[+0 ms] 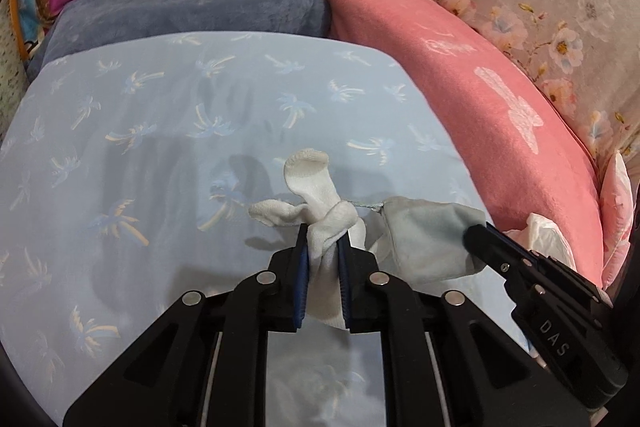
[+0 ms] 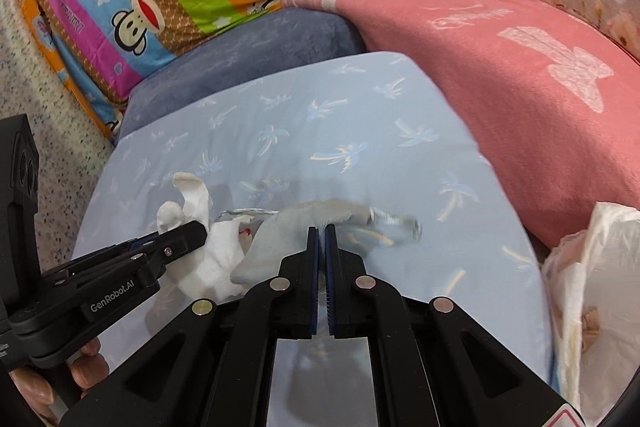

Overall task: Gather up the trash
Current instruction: 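Carry the glove and pouch over the bin and open both grippers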

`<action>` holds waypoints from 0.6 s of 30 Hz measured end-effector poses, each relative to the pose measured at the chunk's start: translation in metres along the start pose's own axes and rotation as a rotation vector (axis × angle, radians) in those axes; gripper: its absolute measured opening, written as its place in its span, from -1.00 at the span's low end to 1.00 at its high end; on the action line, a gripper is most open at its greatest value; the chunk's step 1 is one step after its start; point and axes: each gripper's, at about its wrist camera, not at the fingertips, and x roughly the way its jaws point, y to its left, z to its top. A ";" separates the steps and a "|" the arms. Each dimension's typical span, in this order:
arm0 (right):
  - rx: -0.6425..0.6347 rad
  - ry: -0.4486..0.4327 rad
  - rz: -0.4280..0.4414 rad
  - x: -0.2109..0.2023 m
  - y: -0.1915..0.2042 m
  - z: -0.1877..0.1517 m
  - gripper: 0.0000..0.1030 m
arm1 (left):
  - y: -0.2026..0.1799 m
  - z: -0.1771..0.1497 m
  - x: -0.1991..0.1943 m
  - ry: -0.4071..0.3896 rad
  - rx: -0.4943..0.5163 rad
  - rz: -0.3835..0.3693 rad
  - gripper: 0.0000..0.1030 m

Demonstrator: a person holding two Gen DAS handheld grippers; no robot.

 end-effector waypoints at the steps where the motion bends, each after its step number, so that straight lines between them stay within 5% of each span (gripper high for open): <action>1: 0.007 -0.011 -0.001 -0.008 -0.004 0.000 -0.94 | -0.004 0.000 -0.002 -0.005 0.008 -0.002 -0.75; 18: 0.137 -0.176 -0.072 -0.115 -0.100 -0.009 -0.94 | -0.105 -0.014 -0.022 -0.048 0.183 -0.057 -0.75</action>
